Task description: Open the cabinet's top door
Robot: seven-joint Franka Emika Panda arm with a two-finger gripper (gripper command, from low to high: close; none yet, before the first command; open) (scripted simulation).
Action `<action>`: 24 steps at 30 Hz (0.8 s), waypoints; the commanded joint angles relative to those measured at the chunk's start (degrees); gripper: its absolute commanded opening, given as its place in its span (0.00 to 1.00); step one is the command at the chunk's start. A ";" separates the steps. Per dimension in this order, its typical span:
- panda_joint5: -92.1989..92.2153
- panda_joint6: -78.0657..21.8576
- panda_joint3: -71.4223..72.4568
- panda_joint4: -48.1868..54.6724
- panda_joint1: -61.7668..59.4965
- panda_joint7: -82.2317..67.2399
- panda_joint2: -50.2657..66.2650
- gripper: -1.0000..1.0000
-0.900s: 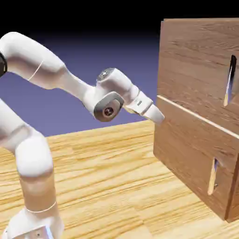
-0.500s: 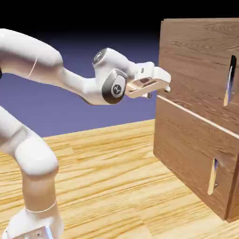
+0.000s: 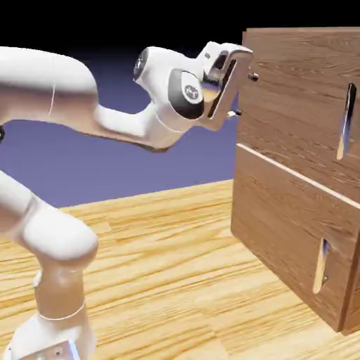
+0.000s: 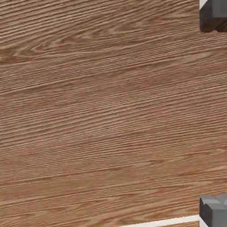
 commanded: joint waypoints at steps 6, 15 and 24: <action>-14.95 0.15 -7.18 4.75 6.67 -7.25 -2.01 0.50; -37.38 0.36 -17.95 11.87 16.67 -18.12 -5.04 0.50; -59.81 0.58 -28.72 18.99 26.67 -29.00 -8.06 0.50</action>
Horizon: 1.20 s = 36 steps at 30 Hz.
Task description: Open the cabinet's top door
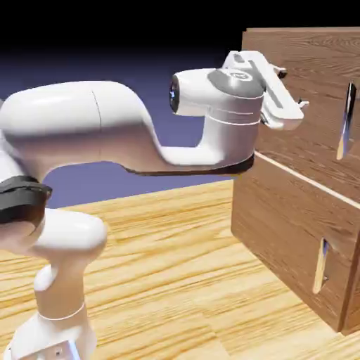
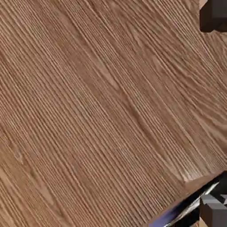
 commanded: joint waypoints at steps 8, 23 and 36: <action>-19.94 0.19 -9.57 6.33 8.89 -9.67 -2.69 0.50; -22.08 -4.81 -12.21 8.03 13.00 -11.00 -1.20 0.00; -12.77 -19.45 8.92 -15.94 -13.99 -10.60 -2.88 0.00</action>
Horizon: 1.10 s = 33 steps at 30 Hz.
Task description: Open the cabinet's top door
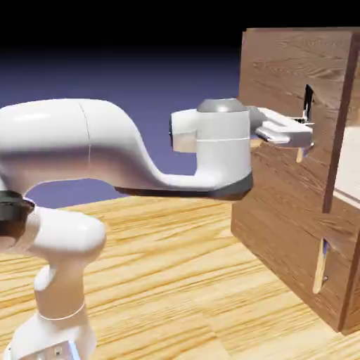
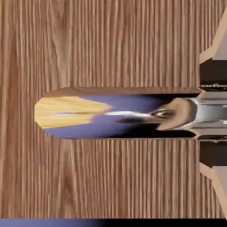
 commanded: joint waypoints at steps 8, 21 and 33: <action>13.02 -10.23 16.32 -14.70 -15.27 -3.88 -6.68 0.00; 41.75 -28.38 43.31 -29.50 -24.89 -11.62 -20.57 0.00; 67.08 -47.13 68.22 -29.95 -22.78 -13.68 -22.87 0.00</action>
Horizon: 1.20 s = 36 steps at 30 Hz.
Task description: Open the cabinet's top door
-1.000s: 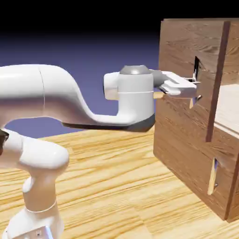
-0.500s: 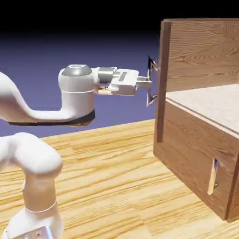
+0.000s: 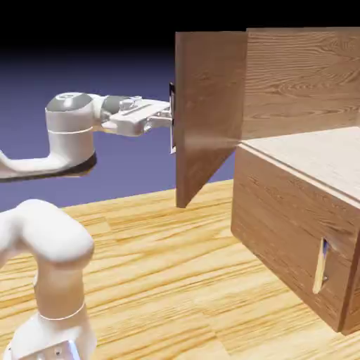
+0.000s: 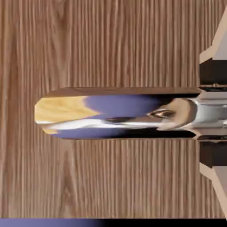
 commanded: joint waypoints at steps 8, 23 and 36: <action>15.32 -5.40 14.92 3.89 -5.63 -1.53 1.08 0.00; 39.30 -11.00 37.21 16.34 -25.93 -10.35 -4.99 0.00; 48.95 -34.46 51.90 43.33 -45.02 -13.11 -1.91 0.00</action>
